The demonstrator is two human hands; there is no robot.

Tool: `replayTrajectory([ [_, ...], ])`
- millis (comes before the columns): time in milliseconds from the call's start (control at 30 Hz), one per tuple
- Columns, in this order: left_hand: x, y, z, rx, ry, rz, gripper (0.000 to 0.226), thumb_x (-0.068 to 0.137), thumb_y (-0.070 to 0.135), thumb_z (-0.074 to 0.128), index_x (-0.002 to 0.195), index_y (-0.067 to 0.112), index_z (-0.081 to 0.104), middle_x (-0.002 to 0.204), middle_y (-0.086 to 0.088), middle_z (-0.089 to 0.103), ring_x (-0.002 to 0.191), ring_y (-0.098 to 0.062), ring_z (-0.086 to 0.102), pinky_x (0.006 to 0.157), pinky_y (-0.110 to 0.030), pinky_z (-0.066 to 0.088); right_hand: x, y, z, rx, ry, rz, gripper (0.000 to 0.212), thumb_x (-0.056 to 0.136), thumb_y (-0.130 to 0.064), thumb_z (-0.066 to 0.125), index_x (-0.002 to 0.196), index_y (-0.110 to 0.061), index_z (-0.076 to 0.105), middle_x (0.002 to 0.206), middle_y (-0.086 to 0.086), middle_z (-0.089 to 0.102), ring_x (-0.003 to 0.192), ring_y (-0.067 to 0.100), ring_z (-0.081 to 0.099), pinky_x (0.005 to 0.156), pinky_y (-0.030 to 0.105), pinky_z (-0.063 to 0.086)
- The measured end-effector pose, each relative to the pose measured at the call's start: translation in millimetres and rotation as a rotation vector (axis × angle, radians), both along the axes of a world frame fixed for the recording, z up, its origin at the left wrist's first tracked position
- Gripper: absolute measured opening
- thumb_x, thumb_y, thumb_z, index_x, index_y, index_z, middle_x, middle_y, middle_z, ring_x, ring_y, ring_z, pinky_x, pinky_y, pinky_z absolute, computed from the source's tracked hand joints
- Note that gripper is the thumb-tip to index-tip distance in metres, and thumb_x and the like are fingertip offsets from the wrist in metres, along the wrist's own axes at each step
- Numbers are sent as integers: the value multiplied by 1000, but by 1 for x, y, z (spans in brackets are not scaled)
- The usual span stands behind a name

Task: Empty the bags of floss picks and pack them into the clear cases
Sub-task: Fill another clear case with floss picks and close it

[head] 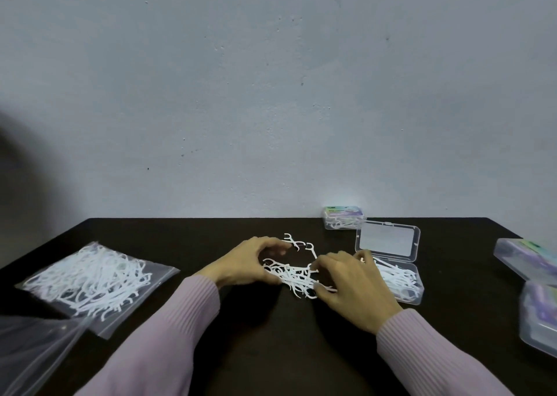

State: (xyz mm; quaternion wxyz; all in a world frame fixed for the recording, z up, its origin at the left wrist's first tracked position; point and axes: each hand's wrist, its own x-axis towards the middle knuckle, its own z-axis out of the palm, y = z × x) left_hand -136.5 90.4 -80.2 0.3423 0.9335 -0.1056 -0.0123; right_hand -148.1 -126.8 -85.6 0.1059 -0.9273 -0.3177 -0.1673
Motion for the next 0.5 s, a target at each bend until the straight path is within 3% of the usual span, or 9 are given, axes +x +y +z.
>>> replayTrajectory([
  [67, -2, 0, 1, 5, 75, -30, 75, 71, 8, 71, 137, 32, 44, 137, 11, 48, 127, -2, 41, 110, -24, 31, -2, 0, 0, -63, 31, -38, 41, 89, -44, 42, 127, -27, 47, 124, -12, 53, 118, 8, 45, 104, 35, 18],
  [133, -4, -2, 3, 20, 109, -61, 73, 74, 0, 67, 137, 29, 44, 136, 8, 50, 126, -3, 44, 110, -23, 33, -3, 1, 0, -119, 60, -52, 43, 89, -45, 42, 127, -26, 49, 126, -10, 52, 119, 8, 44, 105, 37, 17],
  [233, -6, -5, 6, 43, 59, -75, 58, 79, 3, 70, 129, 25, 52, 117, 5, 62, 109, -4, 55, 90, -8, 40, -3, 1, 1, -107, 48, -38, 32, 93, -42, 43, 120, -29, 54, 121, -11, 52, 116, 8, 45, 100, 35, 20],
  [300, -8, -6, 5, 24, 18, -74, 50, 77, 6, 74, 122, 21, 58, 105, 4, 65, 93, -6, 59, 77, -8, 44, -5, 1, 2, -80, 43, -31, 26, 94, -40, 44, 116, -30, 55, 117, -12, 54, 114, 7, 47, 98, 34, 21],
  [400, -14, -10, 4, 0, -1, -85, 44, 76, 8, 76, 116, 20, 62, 95, 6, 66, 80, -1, 56, 75, -11, 47, -9, 3, 4, -81, 49, -37, 24, 94, -37, 44, 115, -31, 53, 115, -13, 55, 113, 6, 47, 99, 34, 21],
  [500, -18, -15, 5, 19, 18, -113, 47, 74, 12, 78, 117, 22, 62, 98, 8, 66, 84, -1, 57, 82, -15, 48, -10, 5, 3, -57, 52, -34, 28, 92, -32, 40, 117, -30, 52, 115, -14, 55, 112, 6, 46, 100, 35, 20],
])
